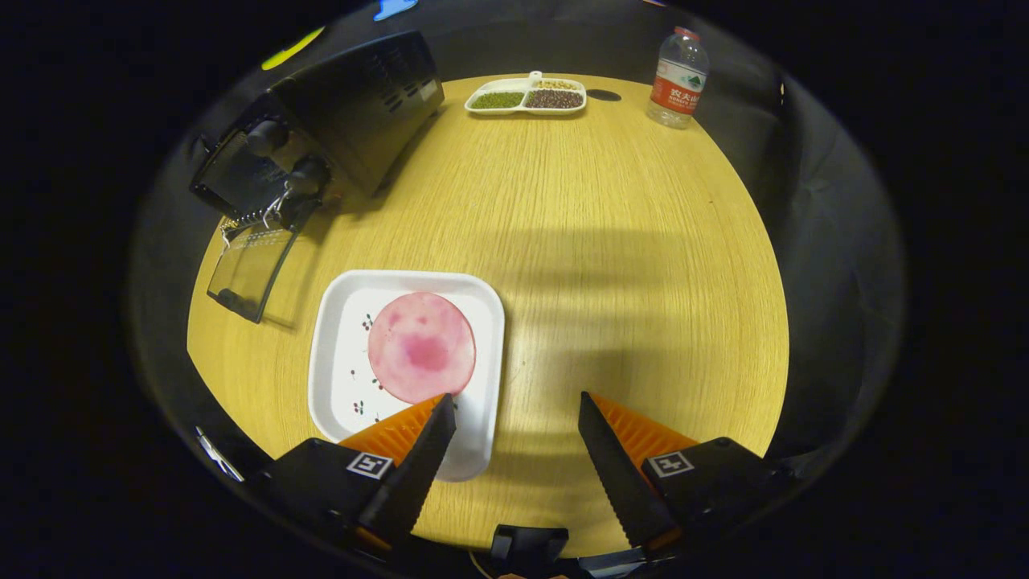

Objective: Open the toaster oven, put the food inside, and close the toaster oven door.

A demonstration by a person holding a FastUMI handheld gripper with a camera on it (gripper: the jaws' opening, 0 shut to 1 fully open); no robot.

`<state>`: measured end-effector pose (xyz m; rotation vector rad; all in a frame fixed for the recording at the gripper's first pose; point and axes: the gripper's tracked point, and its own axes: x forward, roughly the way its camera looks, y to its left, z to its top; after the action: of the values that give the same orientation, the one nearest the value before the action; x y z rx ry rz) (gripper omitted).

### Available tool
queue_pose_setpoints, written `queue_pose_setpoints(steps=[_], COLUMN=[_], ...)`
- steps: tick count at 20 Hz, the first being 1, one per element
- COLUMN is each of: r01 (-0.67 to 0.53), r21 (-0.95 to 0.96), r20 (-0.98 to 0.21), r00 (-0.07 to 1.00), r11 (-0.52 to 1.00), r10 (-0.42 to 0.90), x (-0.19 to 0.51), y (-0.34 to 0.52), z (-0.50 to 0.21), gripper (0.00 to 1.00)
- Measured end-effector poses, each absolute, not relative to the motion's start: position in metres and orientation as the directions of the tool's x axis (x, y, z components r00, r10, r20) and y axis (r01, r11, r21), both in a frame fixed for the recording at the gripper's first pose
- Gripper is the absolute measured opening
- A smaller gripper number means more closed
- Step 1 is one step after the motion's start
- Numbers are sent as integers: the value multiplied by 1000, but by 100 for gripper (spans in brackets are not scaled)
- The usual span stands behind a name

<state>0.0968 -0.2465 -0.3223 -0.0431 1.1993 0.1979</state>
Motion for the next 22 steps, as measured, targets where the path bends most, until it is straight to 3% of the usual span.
queue_pose_setpoints(steps=[4,7,11,13,15,17,22], r01=[-187,-174,-155,-134,-128,-133,-120], r21=[28,32,98,100,113,141,217], r20=[-929,-940,-953,-958,-955,-950,-936], r00=[357,331,271,257,260,260,255], r11=[982,984,983,986,985,981,969], r10=[94,89,138,132,143,172,241], x=[98,98,93,95,94,93,93], y=[-248,-244,-226,-227,-227,-229,-226], z=[-321,-323,-324,-324,-319,-319,-327], gripper=[89,73,44,18,19,8,4])
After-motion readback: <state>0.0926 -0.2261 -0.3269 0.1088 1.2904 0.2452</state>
